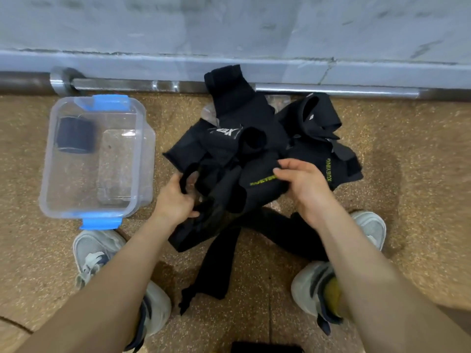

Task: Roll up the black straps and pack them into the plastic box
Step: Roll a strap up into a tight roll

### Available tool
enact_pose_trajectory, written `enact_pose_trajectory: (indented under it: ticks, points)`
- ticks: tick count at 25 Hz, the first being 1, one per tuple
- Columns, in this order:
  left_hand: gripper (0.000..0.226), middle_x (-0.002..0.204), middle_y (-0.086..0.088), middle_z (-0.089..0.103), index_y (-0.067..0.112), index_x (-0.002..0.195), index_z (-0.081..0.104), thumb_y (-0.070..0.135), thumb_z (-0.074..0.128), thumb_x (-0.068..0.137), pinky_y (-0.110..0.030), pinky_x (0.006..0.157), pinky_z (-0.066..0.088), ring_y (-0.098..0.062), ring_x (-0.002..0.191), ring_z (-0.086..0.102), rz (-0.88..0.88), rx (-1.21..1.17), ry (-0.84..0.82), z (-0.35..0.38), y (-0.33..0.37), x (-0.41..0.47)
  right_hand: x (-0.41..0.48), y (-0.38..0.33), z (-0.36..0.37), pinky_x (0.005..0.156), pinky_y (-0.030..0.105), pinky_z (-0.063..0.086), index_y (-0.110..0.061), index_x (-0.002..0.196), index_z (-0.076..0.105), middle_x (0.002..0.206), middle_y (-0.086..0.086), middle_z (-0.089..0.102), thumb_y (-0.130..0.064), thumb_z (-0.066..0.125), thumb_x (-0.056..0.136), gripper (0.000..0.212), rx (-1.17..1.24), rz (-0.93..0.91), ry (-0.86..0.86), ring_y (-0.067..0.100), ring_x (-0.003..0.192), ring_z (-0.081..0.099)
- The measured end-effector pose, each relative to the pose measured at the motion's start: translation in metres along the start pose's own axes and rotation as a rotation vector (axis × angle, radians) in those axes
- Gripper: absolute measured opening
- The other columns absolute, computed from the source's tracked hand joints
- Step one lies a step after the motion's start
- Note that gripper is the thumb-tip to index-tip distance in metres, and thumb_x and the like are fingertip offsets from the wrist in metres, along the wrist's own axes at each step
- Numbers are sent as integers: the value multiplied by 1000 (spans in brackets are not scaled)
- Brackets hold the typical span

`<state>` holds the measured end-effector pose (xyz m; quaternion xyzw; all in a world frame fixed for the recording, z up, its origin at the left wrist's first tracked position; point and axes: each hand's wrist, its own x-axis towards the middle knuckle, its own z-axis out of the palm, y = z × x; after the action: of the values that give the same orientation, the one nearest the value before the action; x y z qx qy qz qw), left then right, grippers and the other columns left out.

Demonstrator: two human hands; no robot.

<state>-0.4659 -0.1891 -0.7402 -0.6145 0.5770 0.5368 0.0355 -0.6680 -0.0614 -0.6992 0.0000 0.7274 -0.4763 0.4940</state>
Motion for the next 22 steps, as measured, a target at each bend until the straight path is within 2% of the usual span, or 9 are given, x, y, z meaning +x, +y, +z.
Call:
enact_pose_trajectory:
  ticks: [2,4,7,8,10,12,15,18,22]
  points:
    - [49,112,-13,59,10,125,49,-15,61,85,-24,60,59,-20,84,65,-77,-258,-163,5,14,-17,-6,-11,-10,85,37,48,-21,86,67,87,2,69,-6,58,93,19,-134,-77,-70,21,88,63]
    - [62,93,-9,59,0,132,48,-20,67,77,-21,61,56,-17,73,64,13,-77,-283,6,23,-30,-13,-17,-10,83,37,48,-23,83,64,86,5,66,-7,55,94,22,-200,-127,-125,21,86,60]
    - [30,78,2,58,5,106,67,8,80,79,-24,68,47,-11,69,58,225,273,-87,-6,37,-44,-36,-31,-16,74,30,49,-19,87,61,88,6,64,1,51,95,23,-72,-137,-217,21,84,60]
    - [15,78,5,59,13,90,69,16,80,80,-25,72,45,-11,72,58,266,258,-48,-14,42,-51,-45,-36,-21,71,28,51,-17,90,61,88,6,66,3,52,94,22,-27,-135,-250,19,82,62]
    - [19,72,9,63,22,69,65,20,74,86,-27,73,47,-8,69,60,326,116,-92,-28,54,-67,-62,-42,-30,71,28,55,-14,99,63,92,7,70,7,56,90,24,68,-113,-325,19,83,68]
    - [22,63,12,66,16,70,65,20,68,91,-20,67,48,-2,61,61,359,-5,-157,-38,71,-88,-76,-43,-34,75,33,55,-12,107,63,95,11,72,12,58,85,33,104,-83,-364,24,87,70]
    - [25,79,3,76,8,81,75,27,64,94,-17,74,50,-7,76,71,389,-171,-143,-42,99,-115,-95,-39,-29,83,38,54,-11,106,63,97,12,72,16,53,80,39,105,-97,-273,28,92,68]
    - [28,51,8,63,6,78,71,24,60,97,-11,41,36,-2,39,51,319,-303,-65,-42,117,-131,-113,-39,-25,81,43,51,-12,102,59,97,12,67,16,45,76,41,218,-130,-208,29,91,63]
    - [30,51,4,42,13,73,59,27,56,99,-17,33,17,-5,34,26,124,-309,-93,-52,127,-139,-138,-54,-34,63,38,57,-23,100,54,94,6,68,7,57,80,36,381,-105,-382,25,79,69]
